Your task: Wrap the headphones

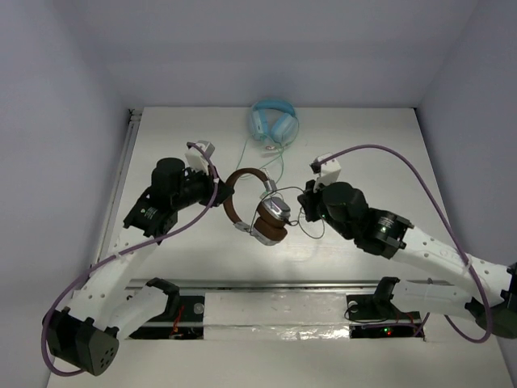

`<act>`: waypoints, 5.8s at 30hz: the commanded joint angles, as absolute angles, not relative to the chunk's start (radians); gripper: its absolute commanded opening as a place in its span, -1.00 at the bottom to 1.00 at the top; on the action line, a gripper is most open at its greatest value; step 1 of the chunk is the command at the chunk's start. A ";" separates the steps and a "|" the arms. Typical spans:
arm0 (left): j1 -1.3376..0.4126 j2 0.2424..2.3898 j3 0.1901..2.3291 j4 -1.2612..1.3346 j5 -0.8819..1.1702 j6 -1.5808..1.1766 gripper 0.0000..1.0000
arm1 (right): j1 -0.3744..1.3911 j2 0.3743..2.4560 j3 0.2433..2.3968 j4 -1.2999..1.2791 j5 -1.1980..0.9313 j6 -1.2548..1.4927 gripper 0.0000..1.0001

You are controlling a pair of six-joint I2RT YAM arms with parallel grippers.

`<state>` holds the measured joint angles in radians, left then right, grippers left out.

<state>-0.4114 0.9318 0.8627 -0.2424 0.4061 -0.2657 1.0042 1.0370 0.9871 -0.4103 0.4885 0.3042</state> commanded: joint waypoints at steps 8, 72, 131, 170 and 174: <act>-0.377 0.876 0.933 -0.028 0.632 -0.411 -1.00 | 0.940 0.992 0.781 0.136 0.127 0.334 -0.97; -0.390 0.746 0.869 0.049 -0.380 -0.687 -1.00 | 1.333 1.209 0.751 0.134 0.047 0.663 -1.00; -0.713 0.739 0.719 -0.140 0.053 -0.542 -1.00 | 1.028 1.128 1.003 -0.322 0.599 0.285 -0.61; -0.571 0.773 0.896 0.149 0.219 -0.723 -1.00 | 0.919 1.135 0.489 0.560 0.156 0.408 -0.31; -0.571 0.772 0.899 0.149 0.189 -0.735 -1.00 | 0.919 1.106 0.476 0.566 0.155 0.417 -0.33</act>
<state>-0.5743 0.7834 0.8391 0.0387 0.2134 -0.6903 0.9234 1.1374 0.4873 0.4778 0.1356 0.4023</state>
